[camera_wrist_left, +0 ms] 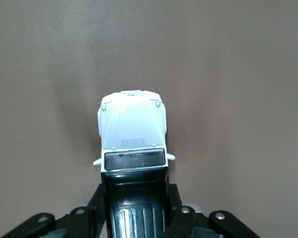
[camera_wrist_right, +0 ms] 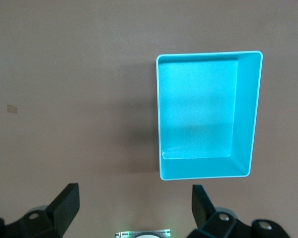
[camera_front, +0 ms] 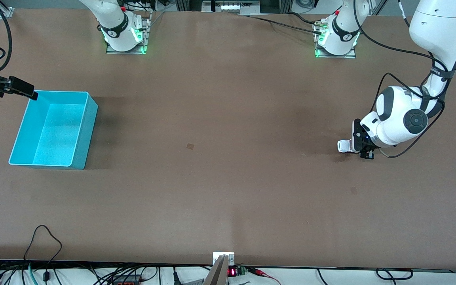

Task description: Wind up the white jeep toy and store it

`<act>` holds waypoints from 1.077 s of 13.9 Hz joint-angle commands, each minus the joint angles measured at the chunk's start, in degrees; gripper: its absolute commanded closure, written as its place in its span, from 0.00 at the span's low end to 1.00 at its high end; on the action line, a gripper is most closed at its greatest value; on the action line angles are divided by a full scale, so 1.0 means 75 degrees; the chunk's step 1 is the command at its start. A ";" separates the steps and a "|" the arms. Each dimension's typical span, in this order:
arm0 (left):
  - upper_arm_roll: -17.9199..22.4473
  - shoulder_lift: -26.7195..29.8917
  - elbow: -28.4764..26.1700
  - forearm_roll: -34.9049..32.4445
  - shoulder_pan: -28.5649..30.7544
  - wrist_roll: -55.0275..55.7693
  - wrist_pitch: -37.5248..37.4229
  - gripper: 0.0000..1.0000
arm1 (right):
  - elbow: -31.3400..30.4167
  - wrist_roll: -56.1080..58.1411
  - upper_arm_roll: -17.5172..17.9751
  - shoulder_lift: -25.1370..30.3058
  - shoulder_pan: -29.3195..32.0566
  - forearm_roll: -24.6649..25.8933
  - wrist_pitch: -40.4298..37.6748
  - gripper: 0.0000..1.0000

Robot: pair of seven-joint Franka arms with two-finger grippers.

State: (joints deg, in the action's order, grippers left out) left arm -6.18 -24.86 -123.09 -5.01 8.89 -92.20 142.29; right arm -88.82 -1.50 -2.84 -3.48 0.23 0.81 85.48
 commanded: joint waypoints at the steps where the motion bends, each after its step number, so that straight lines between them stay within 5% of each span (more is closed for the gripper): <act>1: -0.0055 0.0175 -0.0264 -0.0164 0.0068 0.0339 0.0059 1.00 | 0.0054 0.0059 -0.0043 -0.0005 -0.0042 -0.0026 -0.0089 0.00; 15: -0.0043 -0.0071 -0.0276 -0.0164 0.0255 0.0340 0.0269 1.00 | 0.0054 0.0059 -0.0043 -0.0005 -0.0042 -0.0026 -0.0206 0.00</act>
State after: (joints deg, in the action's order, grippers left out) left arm -6.18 -24.78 -123.39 -5.01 9.13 -90.85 142.69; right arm -88.82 -1.50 -2.84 -3.48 0.22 0.81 84.98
